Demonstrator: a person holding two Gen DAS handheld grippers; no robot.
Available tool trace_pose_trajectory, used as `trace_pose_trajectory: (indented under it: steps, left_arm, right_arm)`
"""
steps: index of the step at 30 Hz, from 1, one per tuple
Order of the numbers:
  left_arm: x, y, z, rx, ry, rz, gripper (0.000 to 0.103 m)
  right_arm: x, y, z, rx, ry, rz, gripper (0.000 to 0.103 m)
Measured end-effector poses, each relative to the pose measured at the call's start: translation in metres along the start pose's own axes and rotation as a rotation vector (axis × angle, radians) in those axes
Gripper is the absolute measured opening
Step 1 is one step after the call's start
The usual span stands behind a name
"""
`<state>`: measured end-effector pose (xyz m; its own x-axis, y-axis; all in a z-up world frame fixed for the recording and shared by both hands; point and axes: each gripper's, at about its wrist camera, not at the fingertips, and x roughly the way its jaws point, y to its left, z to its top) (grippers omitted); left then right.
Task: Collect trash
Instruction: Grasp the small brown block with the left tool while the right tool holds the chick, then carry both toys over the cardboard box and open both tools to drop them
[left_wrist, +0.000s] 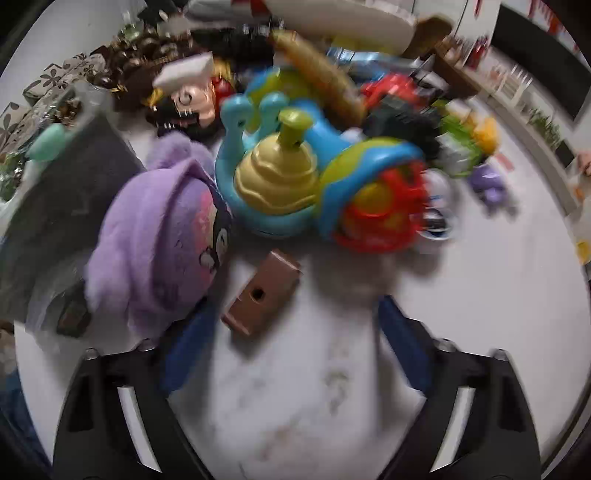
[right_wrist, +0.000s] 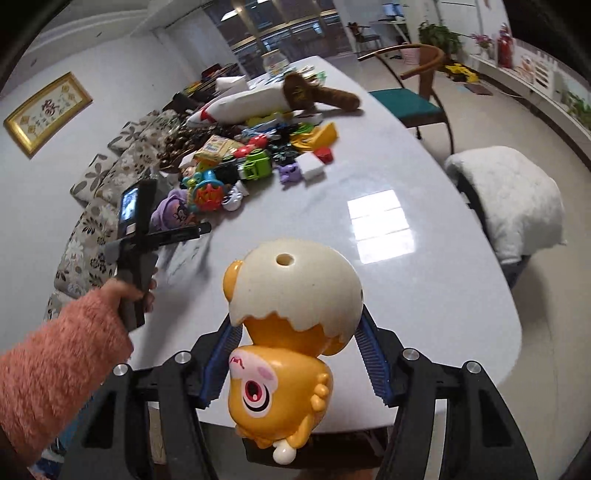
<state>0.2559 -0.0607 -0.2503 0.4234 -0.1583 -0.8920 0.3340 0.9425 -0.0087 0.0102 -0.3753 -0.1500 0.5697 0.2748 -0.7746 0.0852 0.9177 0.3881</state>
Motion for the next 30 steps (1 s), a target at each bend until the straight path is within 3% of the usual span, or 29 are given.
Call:
trace_pose_trajectory:
  steps: [1, 4, 9, 15, 18, 24, 27, 30]
  left_arm:
    - [-0.001, 0.0, 0.003, -0.001, -0.006, -0.005, 0.067]
    - [-0.006, 0.0, 0.008, -0.012, 0.005, -0.031, 0.016]
    - [-0.022, 0.009, -0.007, -0.059, 0.039, -0.135, 0.015]
    - [-0.094, 0.007, -0.063, -0.024, -0.049, -0.224, 0.015]
    - [-0.145, -0.001, -0.108, 0.009, -0.071, -0.269, 0.015]
    - [-0.208, -0.035, -0.211, 0.086, -0.017, -0.243, 0.015]
    - [-0.214, -0.049, -0.269, 0.101, 0.063, -0.283, 0.016]
    - [-0.191, -0.06, -0.311, 0.086, 0.134, -0.306, 0.016]
  right_arm:
    - [-0.001, -0.002, -0.002, 0.002, -0.003, -0.007, 0.061]
    - [0.0, -0.008, -0.009, 0.025, 0.008, -0.016, 0.061]
    - [0.009, -0.003, -0.012, 0.031, 0.025, 0.003, 0.061]
    - [0.014, 0.035, -0.019, -0.091, 0.059, 0.032, 0.061]
    - [0.013, 0.057, -0.028, -0.167, 0.081, 0.045, 0.061]
    - [0.011, 0.101, -0.078, -0.347, 0.172, 0.058, 0.061]
    - [0.019, 0.108, -0.119, -0.401, 0.253, 0.056, 0.061]
    - [0.047, 0.099, -0.163, -0.405, 0.344, 0.035, 0.061]
